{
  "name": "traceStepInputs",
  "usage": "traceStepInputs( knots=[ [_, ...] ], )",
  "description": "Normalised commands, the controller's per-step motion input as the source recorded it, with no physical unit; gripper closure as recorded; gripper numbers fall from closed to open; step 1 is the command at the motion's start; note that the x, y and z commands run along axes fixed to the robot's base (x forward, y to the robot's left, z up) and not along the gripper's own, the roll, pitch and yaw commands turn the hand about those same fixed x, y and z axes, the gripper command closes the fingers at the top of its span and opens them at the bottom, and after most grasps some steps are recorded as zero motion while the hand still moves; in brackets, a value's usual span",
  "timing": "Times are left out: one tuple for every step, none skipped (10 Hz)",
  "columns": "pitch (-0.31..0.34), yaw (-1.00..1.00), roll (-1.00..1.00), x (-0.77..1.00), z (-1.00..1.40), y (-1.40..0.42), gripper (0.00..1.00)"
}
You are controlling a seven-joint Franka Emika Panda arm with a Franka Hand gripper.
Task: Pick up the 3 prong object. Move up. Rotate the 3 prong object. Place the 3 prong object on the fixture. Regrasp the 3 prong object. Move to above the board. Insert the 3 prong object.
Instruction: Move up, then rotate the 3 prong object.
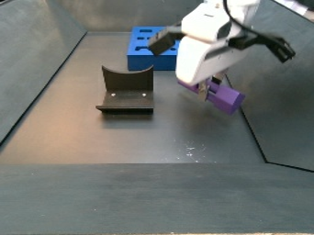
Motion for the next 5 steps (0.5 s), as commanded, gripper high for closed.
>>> traceStepInputs(
  knots=[
    [0.081,0.02,0.03,0.02,0.50,0.00,1.00],
    [0.076,0.01,0.05,0.01,0.37,0.00,1.00],
    [0.069,0.00,0.07,-0.01,0.24,0.01,1.00],
    [0.000,0.00,0.00,0.54,0.83,0.53,1.00],
    [0.018,-0.01,0.00,0.51,0.75,0.50,1.00]
  ],
)
